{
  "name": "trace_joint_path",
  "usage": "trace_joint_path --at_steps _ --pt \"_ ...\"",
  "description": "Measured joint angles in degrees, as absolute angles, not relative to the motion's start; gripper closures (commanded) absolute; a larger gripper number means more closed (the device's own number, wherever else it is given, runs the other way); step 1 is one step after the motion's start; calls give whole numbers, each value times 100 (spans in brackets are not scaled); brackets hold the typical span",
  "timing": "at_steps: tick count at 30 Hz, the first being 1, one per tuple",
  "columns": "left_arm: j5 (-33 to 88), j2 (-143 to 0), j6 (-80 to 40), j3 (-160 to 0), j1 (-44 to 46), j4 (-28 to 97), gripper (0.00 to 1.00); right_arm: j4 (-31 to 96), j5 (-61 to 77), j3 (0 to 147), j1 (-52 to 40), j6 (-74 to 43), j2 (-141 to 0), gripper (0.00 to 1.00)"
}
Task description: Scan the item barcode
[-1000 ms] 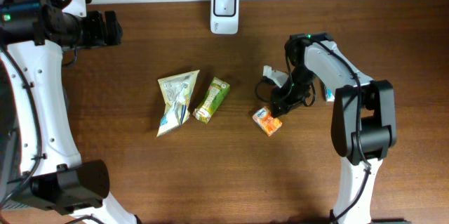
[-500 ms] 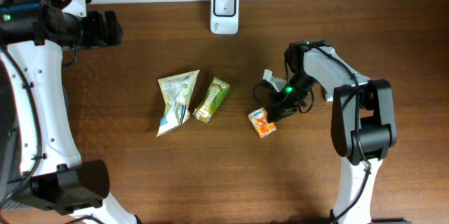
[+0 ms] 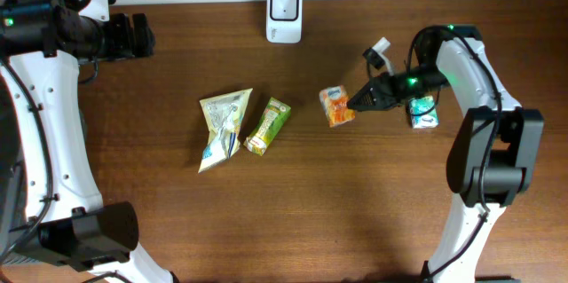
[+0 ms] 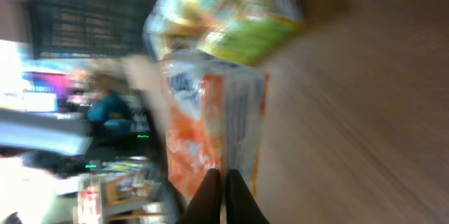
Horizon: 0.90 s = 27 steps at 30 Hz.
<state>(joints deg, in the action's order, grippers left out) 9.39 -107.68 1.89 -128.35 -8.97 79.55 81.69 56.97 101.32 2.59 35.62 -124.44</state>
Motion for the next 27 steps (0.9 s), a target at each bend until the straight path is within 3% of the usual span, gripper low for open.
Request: trace_joint_path --at_steps 3,7,9,12,14,15,18,27 --pt "939 -10768 189 -12835 -897 7953 1 7404 3758 10119 -154 1837 -12444 96" --pt "939 -10768 189 -12835 -897 7953 1 7120 1964 10119 -707 495 -12444 93" --pt "939 -10768 189 -12835 -897 7953 1 7037 1295 10119 -950 110 -12444 73" --pt "939 -10768 189 -12835 -897 7953 1 6838 849 10119 -976 128 -12444 53" --pt "939 -10768 189 -12835 -897 7953 1 6713 725 10119 -908 331 -12444 50" --pt "939 -10768 191 -12835 -897 7953 1 6595 690 10119 -873 471 -12444 66" --pt "939 -10768 189 -12835 -897 7953 1 5951 624 10114 -714 770 -12444 94" --pt "939 -10768 189 -12835 -897 7953 1 6783 593 10114 -683 615 -12630 96"
